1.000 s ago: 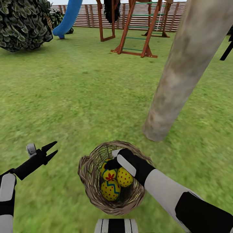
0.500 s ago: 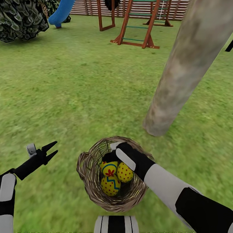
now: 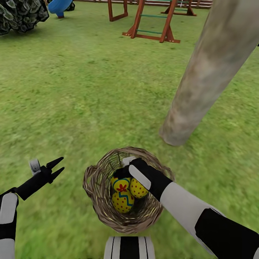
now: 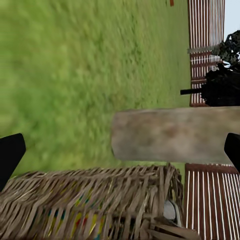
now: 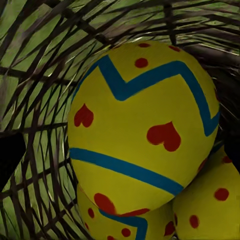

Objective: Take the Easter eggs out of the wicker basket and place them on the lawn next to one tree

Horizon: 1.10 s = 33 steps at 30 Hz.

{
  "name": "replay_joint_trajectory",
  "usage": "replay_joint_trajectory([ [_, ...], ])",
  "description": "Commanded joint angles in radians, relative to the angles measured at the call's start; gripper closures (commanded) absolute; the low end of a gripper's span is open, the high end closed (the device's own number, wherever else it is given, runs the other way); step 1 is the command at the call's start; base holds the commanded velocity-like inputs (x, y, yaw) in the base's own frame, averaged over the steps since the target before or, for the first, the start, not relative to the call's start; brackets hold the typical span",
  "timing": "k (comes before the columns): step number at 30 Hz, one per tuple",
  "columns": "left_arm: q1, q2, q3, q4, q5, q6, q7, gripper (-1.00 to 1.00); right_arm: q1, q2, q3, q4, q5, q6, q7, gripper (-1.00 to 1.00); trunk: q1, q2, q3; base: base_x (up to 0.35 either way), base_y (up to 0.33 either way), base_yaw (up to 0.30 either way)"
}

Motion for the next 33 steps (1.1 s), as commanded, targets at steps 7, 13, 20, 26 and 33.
replay_joint_trajectory([
  [7, -0.001, 0.000, 0.002, 0.000, -0.002, 0.004, -0.005, -1.00, -0.001, 0.000, 0.002, -0.002, -0.010, 0.002, -0.009, -1.00, 0.003, -0.002, -0.028, 0.000, 0.000, 0.000],
  [13, -0.001, 0.000, 0.002, 0.000, -0.002, 0.004, -0.005, -1.00, -0.001, 0.000, 0.002, -0.002, -0.010, 0.003, -0.009, -1.00, 0.006, -0.003, -0.051, 0.000, 0.000, 0.000],
  [20, -0.001, 0.000, 0.002, 0.000, -0.002, 0.004, -0.005, -1.00, -0.001, 0.000, -0.016, -0.002, -0.009, 0.002, -0.011, -1.00, 0.007, -0.004, -0.066, 0.000, 0.000, 0.000],
  [26, -0.001, 0.000, 0.001, 0.000, -0.002, 0.003, -0.005, -1.00, -0.001, 0.000, -0.020, 0.000, -0.010, 0.001, -0.012, -1.00, 0.008, -0.005, -0.074, 0.000, 0.000, 0.000],
  [33, -0.001, -0.002, 0.000, 0.000, -0.002, 0.003, -0.003, -1.00, -0.001, 0.000, -0.021, 0.003, -0.011, 0.001, -0.011, -1.00, 0.011, -0.006, -0.094, 0.000, 0.000, 0.000],
])
